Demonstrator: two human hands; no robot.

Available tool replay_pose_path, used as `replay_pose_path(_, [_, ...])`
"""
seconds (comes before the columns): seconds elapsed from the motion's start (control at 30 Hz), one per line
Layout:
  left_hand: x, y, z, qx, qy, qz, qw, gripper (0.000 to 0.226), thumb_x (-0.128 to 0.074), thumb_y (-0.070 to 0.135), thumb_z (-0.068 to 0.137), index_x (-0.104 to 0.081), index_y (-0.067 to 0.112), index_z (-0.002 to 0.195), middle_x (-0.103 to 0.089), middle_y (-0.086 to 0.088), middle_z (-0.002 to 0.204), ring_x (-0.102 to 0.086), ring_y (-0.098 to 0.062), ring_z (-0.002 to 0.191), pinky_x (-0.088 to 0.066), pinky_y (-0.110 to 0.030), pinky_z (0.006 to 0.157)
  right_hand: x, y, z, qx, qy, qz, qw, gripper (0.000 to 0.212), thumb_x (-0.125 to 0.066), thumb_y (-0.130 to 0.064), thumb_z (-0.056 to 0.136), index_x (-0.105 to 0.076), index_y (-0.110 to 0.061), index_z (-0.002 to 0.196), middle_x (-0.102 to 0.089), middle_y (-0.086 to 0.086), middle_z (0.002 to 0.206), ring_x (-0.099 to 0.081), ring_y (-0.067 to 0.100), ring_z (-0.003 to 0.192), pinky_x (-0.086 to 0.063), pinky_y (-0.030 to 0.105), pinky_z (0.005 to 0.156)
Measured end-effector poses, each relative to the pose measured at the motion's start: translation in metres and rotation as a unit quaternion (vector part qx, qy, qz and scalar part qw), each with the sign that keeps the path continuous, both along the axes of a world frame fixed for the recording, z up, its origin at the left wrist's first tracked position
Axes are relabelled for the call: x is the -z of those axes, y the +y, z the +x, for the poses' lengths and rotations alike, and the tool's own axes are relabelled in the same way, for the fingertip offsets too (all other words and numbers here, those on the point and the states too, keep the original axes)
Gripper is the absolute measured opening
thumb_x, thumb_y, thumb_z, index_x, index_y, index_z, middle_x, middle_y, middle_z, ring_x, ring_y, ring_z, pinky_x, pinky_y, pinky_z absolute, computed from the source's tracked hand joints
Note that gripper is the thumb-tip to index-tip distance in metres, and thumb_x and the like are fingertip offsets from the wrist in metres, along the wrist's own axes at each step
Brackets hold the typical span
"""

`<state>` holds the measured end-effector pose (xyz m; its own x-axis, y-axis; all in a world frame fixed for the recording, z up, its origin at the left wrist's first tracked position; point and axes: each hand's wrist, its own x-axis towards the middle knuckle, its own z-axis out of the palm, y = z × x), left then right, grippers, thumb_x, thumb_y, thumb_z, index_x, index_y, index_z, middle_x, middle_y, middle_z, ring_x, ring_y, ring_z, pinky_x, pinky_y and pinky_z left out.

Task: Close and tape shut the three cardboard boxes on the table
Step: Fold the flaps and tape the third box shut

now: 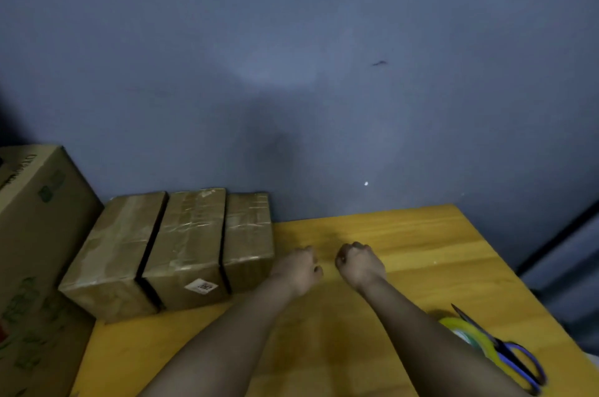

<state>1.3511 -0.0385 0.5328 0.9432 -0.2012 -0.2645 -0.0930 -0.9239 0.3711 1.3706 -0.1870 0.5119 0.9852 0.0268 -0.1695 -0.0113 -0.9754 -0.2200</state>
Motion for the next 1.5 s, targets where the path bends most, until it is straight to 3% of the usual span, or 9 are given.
replay_pose_path(0.17, [0.023, -0.091, -0.012, 0.081, 0.073, 0.035, 0.993, 0.053, -0.049, 0.038, 0.095, -0.034, 0.016, 0.141, -0.049, -0.009, 0.136, -0.051, -0.028, 0.119, -0.045, -0.039, 0.095, 0.015, -0.096, -0.020, 0.009, 0.014, 0.003, 1.000, 0.032, -0.038, -0.028, 0.100, -0.059, -0.013, 0.119, -0.053, 0.009, 0.123, -0.043, 0.027, 0.122, -0.045, 0.036, 0.090])
replay_pose_path(0.37, [0.049, -0.200, -0.040, 0.206, 0.024, 0.099, 0.973, 0.065, -0.059, 0.036, 0.087, -0.031, 0.015, 0.143, -0.030, -0.010, 0.145, -0.026, -0.029, 0.136, -0.027, -0.045, 0.108, 0.042, -0.200, -0.033, -0.052, 0.037, -0.011, 0.998, 0.031, -0.040, -0.027, 0.100, -0.057, -0.017, 0.124, -0.051, 0.005, 0.127, -0.041, 0.022, 0.125, -0.042, 0.033, 0.096])
replay_pose_path(0.53, [0.078, -0.263, -0.072, 0.385, -0.011, 0.221, 0.896, 0.089, -0.074, 0.046, 0.074, -0.032, 0.007, 0.142, -0.024, -0.017, 0.148, -0.012, -0.032, 0.140, -0.004, -0.053, 0.116, 0.053, -0.268, -0.048, -0.118, 0.045, 0.020, 0.992, 0.028, -0.039, -0.024, 0.101, -0.057, -0.018, 0.122, -0.051, 0.000, 0.125, -0.042, 0.018, 0.122, -0.041, 0.031, 0.095])
replay_pose_path(0.7, [0.094, -0.293, -0.092, 0.366, -0.014, 0.280, 0.887, 0.061, -0.061, 0.039, 0.087, -0.046, 0.005, 0.136, -0.043, -0.020, 0.140, -0.019, -0.035, 0.140, 0.007, -0.057, 0.114, 0.057, -0.299, -0.058, -0.143, 0.063, 0.069, 0.985, 0.026, -0.040, -0.025, 0.103, -0.060, -0.019, 0.117, -0.056, -0.002, 0.121, -0.046, 0.016, 0.117, -0.044, 0.029, 0.091])
replay_pose_path(0.9, [0.088, -0.302, -0.103, 0.262, -0.006, 0.196, 0.945, 0.046, -0.054, 0.036, 0.091, -0.050, 0.012, 0.130, -0.059, -0.014, 0.122, -0.050, -0.033, 0.117, -0.011, -0.049, 0.115, 0.064, -0.312, -0.062, -0.094, 0.059, 0.184, 0.977, 0.022, -0.046, -0.025, 0.101, -0.064, -0.022, 0.113, -0.060, -0.008, 0.116, -0.055, 0.011, 0.108, -0.049, 0.027, 0.085])
replay_pose_path(1.03, [0.066, -0.300, -0.090, 0.083, 0.071, -0.050, 0.993, 0.033, -0.055, 0.043, 0.092, -0.057, 0.018, 0.114, -0.062, -0.004, 0.109, -0.057, -0.019, 0.101, -0.036, -0.030, 0.097, 0.062, -0.313, -0.063, -0.009, 0.050, 0.309, 0.950, 0.028, -0.048, -0.034, 0.100, -0.057, -0.023, 0.125, -0.055, -0.007, 0.123, -0.054, 0.012, 0.113, -0.047, 0.028, 0.092])
replay_pose_path(1.13, [0.042, -0.301, -0.076, -0.086, 0.180, -0.335, 0.921, 0.015, -0.058, 0.030, 0.094, -0.056, 0.019, 0.086, -0.051, 0.002, 0.079, -0.049, -0.007, 0.070, -0.037, -0.024, 0.065, 0.053, -0.305, -0.061, 0.020, 0.114, 0.410, 0.904, 0.042, -0.047, -0.043, 0.098, -0.046, -0.028, 0.138, -0.042, -0.015, 0.132, -0.040, 0.007, 0.125, -0.039, 0.032, 0.105])
replay_pose_path(1.33, [0.029, -0.302, -0.058, -0.218, 0.240, -0.508, 0.798, 0.021, -0.057, 0.031, 0.094, -0.056, 0.018, 0.112, -0.064, -0.004, 0.112, -0.062, -0.018, 0.102, -0.048, -0.032, 0.090, 0.037, -0.291, -0.051, 0.063, 0.072, 0.538, 0.837, 0.036, -0.055, -0.032, 0.097, -0.050, -0.030, 0.133, -0.042, -0.013, 0.135, -0.037, 0.006, 0.128, -0.034, 0.034, 0.111])
replay_pose_path(1.5, [0.033, -0.293, -0.054, -0.140, 0.215, -0.473, 0.843, 0.010, -0.058, 0.023, 0.094, -0.053, 0.014, 0.094, -0.056, -0.007, 0.097, -0.056, -0.016, 0.089, -0.043, -0.028, 0.077, 0.025, -0.286, -0.035, 0.044, 0.048, 0.482, 0.874, 0.020, -0.054, -0.024, 0.098, -0.061, -0.022, 0.117, -0.052, 0.002, 0.127, -0.049, 0.016, 0.120, -0.040, 0.029, 0.099])
